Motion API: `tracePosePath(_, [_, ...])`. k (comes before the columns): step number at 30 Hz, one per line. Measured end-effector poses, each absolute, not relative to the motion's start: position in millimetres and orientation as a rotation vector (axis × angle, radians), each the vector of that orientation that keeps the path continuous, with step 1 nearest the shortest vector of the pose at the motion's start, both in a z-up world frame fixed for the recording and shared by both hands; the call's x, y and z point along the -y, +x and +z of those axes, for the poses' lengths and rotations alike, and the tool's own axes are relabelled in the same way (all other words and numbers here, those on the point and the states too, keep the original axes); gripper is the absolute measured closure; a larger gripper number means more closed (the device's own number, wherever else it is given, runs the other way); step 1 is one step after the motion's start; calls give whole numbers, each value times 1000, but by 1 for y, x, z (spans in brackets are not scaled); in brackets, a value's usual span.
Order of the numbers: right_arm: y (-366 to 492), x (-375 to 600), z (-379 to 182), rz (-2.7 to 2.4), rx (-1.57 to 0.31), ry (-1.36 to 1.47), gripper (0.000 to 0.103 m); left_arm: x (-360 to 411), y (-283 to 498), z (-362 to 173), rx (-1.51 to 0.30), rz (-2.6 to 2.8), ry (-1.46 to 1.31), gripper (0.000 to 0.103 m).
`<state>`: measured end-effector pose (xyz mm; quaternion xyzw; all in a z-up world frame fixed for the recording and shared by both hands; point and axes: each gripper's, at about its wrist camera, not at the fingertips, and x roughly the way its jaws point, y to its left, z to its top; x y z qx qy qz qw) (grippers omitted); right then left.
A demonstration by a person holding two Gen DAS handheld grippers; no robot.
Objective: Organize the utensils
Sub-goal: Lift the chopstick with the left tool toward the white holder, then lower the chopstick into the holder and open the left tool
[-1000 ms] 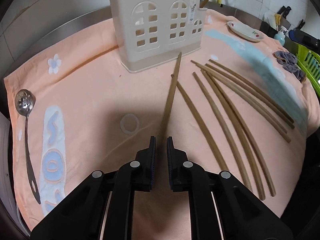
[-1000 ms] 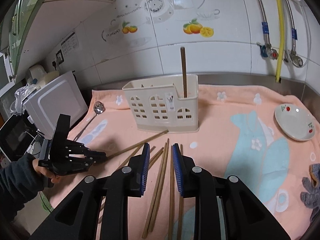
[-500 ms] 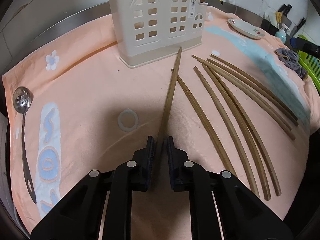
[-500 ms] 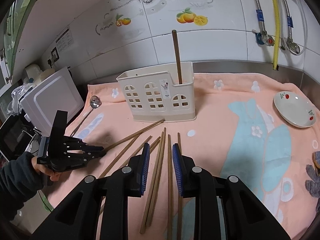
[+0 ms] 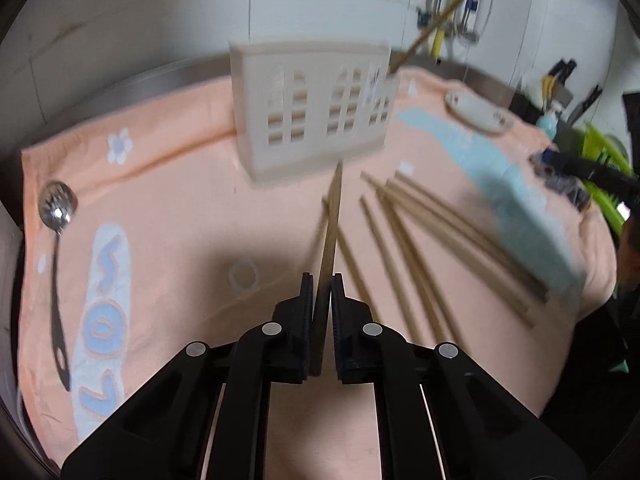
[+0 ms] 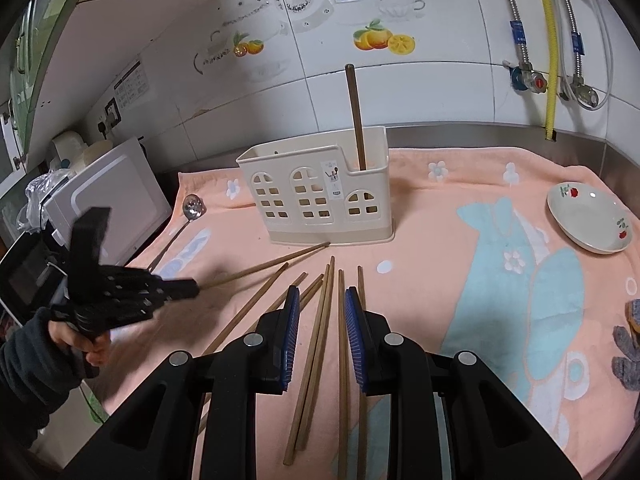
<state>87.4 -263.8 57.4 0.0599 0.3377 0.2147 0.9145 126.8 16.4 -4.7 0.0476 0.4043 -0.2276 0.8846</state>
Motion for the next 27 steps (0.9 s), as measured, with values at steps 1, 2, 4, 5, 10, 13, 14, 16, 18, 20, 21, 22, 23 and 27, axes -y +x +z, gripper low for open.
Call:
tracePosePath(1, [87,264,58,444,-693,124,80,-17,126,3,-824,-476,85,95])
tracePosePath(2, [86,263,58,445,-690,125,80,-17,126,10,-808,-479,69,95])
tracePosePath(4, [85,264,59,448,-685,128,80,-17,126,20,-782,-485,51,96])
tracePosePath(5, [84,263,59,449,-683,129,80,-15,126,26,-771,-487,46,96])
tracePosePath(10, [83,266,62,446,-672,132,80,-10,123,47,-716,-483,45,97])
tracePosePath(13, [85,266,64,451,-667,136,80,-10,126,60,-692,-477,37,98])
tracePosePath(14, [85,266,64,454,-665,134,80,-10,128,65,-685,-474,32,98])
tracePosePath(16, [85,265,65,462,-662,136,80,-10,130,74,-668,-476,30,98])
tracePosePath(18, [86,263,66,469,-662,138,80,-8,133,82,-655,-473,37,98])
tracePosePath(20, [86,261,66,478,-661,139,80,-6,134,88,-647,-472,42,98])
tracePosePath(21, [86,260,66,483,-661,139,80,-5,135,91,-644,-473,44,98])
tracePosePath(22, [87,260,66,485,-661,139,80,-3,135,94,-640,-475,48,98])
tracePosePath(23, [87,259,66,487,-661,138,80,-1,136,97,-633,-473,57,98])
tracePosePath(27, [88,260,66,494,-660,139,80,6,139,110,-614,-472,84,98])
